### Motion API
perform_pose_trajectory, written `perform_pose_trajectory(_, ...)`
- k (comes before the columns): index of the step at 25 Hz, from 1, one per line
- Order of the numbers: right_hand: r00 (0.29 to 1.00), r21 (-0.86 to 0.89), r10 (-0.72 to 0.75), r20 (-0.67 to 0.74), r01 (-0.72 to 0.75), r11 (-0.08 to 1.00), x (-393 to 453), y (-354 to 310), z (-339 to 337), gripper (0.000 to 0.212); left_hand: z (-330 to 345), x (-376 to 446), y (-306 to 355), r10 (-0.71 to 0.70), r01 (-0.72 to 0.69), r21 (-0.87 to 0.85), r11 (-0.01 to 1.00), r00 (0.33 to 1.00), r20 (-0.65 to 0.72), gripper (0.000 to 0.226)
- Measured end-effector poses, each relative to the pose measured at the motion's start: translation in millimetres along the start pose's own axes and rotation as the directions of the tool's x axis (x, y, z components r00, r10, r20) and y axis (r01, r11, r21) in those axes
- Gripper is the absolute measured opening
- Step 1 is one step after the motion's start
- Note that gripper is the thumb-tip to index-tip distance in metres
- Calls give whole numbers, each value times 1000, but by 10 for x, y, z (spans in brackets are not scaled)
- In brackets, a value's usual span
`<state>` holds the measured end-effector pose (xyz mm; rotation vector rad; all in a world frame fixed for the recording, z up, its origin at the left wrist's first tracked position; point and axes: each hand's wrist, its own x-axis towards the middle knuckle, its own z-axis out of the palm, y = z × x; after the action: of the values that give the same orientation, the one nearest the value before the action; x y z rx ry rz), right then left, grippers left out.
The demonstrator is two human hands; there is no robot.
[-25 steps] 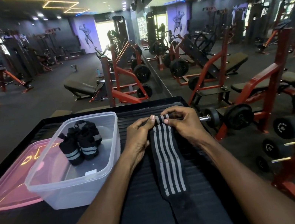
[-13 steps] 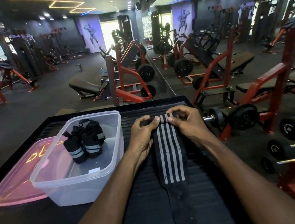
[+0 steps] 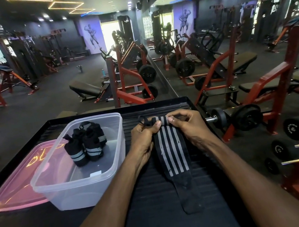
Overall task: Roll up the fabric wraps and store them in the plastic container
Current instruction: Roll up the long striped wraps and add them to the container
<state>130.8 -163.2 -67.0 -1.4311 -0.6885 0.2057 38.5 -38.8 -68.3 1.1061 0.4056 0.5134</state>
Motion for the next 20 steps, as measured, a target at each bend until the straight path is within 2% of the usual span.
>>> perform_pose_trajectory(2,1000,18,-21,7,21,1000,-4,-6,-11,14,7,-19,6,-6,7,-24,1000,1000,28,10)
perform_pose_trajectory(4,1000,25,1,25,-1,1000,-7,-2,-1,18,-16,11,-13,28,-28,28,999,1000,0,8)
perform_pose_trajectory(9,984,91,165,70,-171,981,8,21,21,9,-35,2,-8,108,-103,146,984,994,-24,18)
perform_pose_trajectory(13,992,80,116,41,-119,990,-14,-28,-8,20,-16,4,2,3,-3,26,1000,1000,-14,17)
perform_pose_trajectory(16,995,82,92,41,-95,992,-17,-58,-28,29,-24,9,-10,-8,10,93,996,1000,-15,14)
perform_pose_trajectory(20,980,153,186,68,-195,969,-31,-57,7,13,-35,13,-19,47,-45,128,991,999,-11,14)
